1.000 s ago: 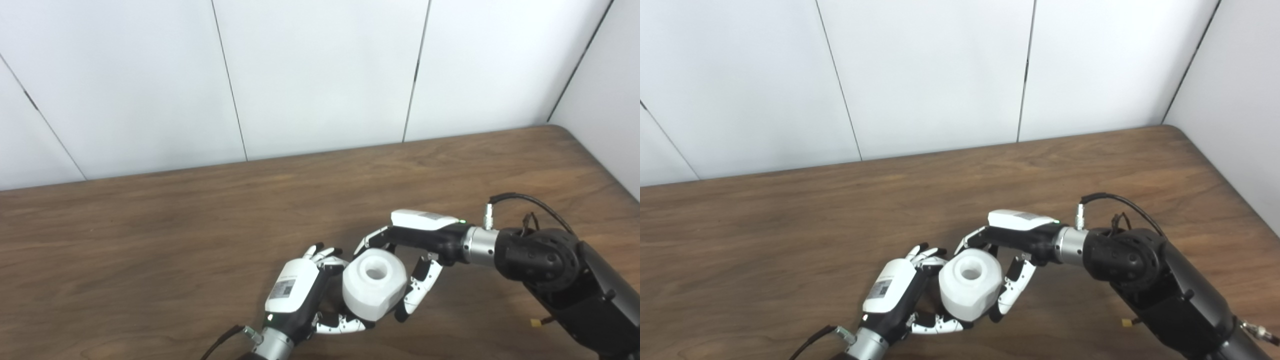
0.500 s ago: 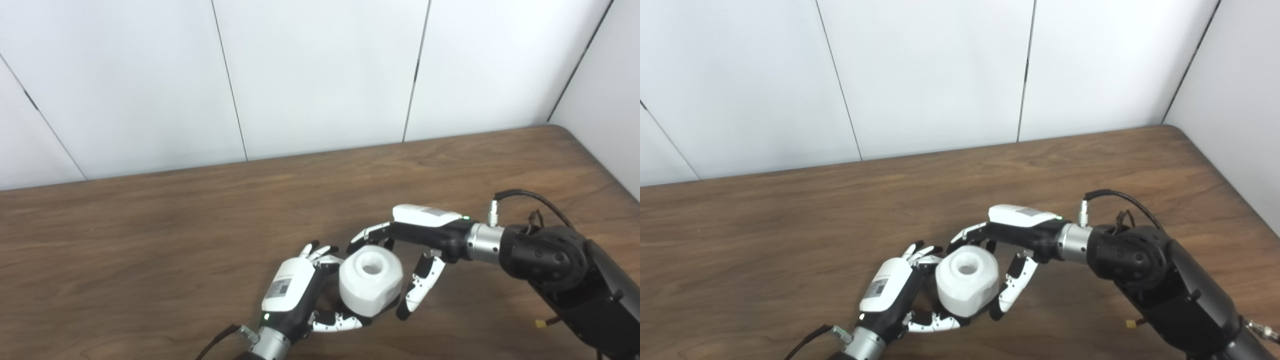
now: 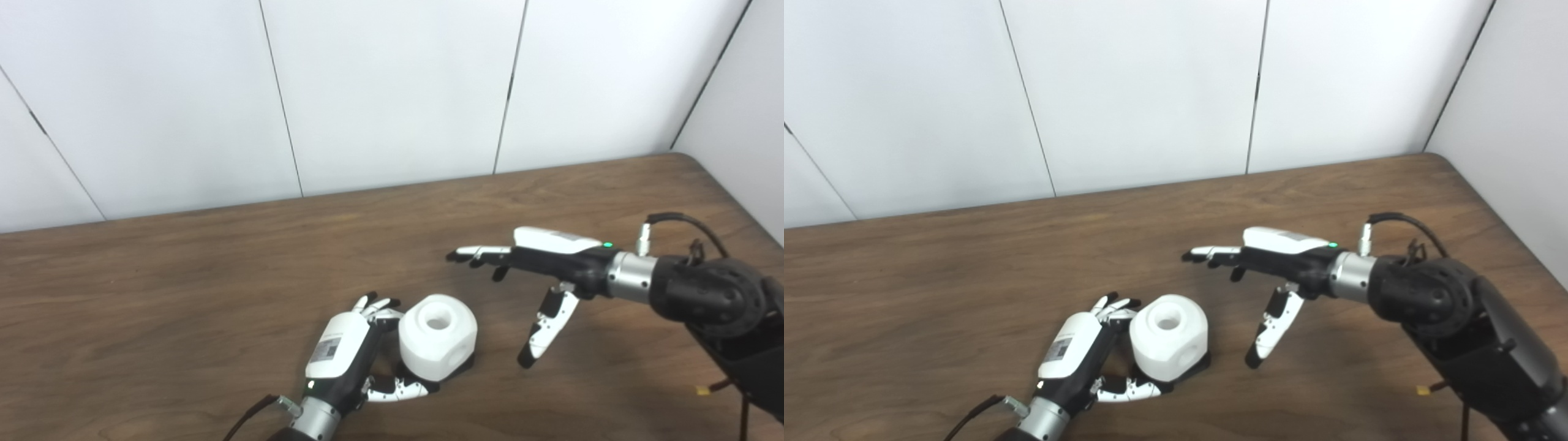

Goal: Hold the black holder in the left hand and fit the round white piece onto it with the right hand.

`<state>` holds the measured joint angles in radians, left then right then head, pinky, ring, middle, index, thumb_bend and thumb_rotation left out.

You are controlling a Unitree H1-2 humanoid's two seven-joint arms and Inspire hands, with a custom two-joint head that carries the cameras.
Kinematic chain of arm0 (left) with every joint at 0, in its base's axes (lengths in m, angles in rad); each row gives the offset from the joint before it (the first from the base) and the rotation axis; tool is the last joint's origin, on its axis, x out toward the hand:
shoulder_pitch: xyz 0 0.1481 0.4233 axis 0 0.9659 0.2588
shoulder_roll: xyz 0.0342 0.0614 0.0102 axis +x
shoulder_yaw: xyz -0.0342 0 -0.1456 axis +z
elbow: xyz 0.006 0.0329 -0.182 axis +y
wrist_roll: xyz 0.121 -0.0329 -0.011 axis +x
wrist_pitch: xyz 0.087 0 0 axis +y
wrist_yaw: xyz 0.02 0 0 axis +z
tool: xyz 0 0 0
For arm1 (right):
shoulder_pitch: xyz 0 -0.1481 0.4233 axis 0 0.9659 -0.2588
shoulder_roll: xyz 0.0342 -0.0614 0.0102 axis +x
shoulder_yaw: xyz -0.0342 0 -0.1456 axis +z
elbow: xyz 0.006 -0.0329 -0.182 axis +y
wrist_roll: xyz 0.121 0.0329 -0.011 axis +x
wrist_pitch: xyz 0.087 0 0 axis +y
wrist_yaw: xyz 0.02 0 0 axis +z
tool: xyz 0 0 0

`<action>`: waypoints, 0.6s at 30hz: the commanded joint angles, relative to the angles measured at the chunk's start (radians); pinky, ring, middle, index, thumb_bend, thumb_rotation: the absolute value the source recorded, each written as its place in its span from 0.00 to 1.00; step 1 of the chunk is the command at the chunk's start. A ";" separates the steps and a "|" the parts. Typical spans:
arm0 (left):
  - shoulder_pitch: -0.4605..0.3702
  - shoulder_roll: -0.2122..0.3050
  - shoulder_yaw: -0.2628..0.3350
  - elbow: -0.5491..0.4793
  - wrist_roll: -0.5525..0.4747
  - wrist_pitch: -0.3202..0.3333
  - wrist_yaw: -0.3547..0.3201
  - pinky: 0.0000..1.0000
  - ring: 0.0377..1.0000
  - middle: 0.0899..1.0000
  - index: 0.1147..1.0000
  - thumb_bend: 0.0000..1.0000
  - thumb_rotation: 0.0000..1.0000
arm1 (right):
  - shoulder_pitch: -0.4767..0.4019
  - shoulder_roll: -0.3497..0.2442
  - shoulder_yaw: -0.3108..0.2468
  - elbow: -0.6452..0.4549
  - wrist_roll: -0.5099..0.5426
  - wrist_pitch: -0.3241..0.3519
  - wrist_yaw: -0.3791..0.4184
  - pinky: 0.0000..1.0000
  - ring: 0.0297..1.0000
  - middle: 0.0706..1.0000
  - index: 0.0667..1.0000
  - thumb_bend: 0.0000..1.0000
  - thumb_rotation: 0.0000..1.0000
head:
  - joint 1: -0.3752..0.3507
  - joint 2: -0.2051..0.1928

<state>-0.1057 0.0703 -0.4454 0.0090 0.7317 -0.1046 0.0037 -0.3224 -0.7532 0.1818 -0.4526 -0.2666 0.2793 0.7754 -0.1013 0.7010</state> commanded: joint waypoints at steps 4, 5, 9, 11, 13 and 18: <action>-0.018 0.015 0.007 -0.030 -0.008 -0.027 0.003 0.99 0.87 0.67 0.41 0.52 0.07 | -0.021 -0.024 -0.069 -0.028 0.050 0.005 -0.031 0.82 0.95 0.99 1.00 1.00 0.18 | -0.007 0.003; -0.018 0.018 0.008 -0.031 -0.009 -0.027 0.002 0.99 0.87 0.67 0.41 0.52 0.07 | -0.026 -0.021 -0.082 -0.022 0.059 0.009 -0.036 0.87 0.97 1.00 1.00 1.00 0.17 | -0.010 0.004; -0.018 0.029 0.011 -0.034 -0.018 -0.032 -0.004 1.00 0.87 0.67 0.41 0.52 0.07 | -0.035 -0.033 -0.118 -0.012 0.041 0.022 -0.060 0.86 0.98 1.00 1.00 1.00 0.17 | -0.018 0.002; -0.018 0.032 0.011 -0.034 -0.021 -0.033 -0.007 0.99 0.87 0.67 0.41 0.52 0.07 | -0.033 -0.033 -0.129 -0.010 0.035 0.034 -0.071 0.89 0.98 1.00 1.00 1.00 0.15 | -0.022 0.000; -0.017 0.037 0.012 -0.034 -0.023 -0.034 -0.009 0.99 0.87 0.67 0.41 0.52 0.07 | -0.022 -0.024 -0.135 -0.006 0.032 0.042 -0.085 0.90 0.99 1.00 1.00 1.00 0.15 | -0.027 -0.003; -0.015 0.046 0.018 -0.029 -0.035 -0.044 -0.007 0.99 0.87 0.67 0.41 0.52 0.06 | 0.016 0.006 -0.151 0.013 0.031 0.015 -0.140 0.88 0.96 0.99 1.00 1.00 0.17 | -0.037 -0.011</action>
<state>-0.1069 0.1102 -0.4367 0.0020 0.7025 -0.1279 -0.0096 -0.2952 -0.7475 0.0557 -0.4409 -0.2368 0.3195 0.6830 -0.1365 0.6903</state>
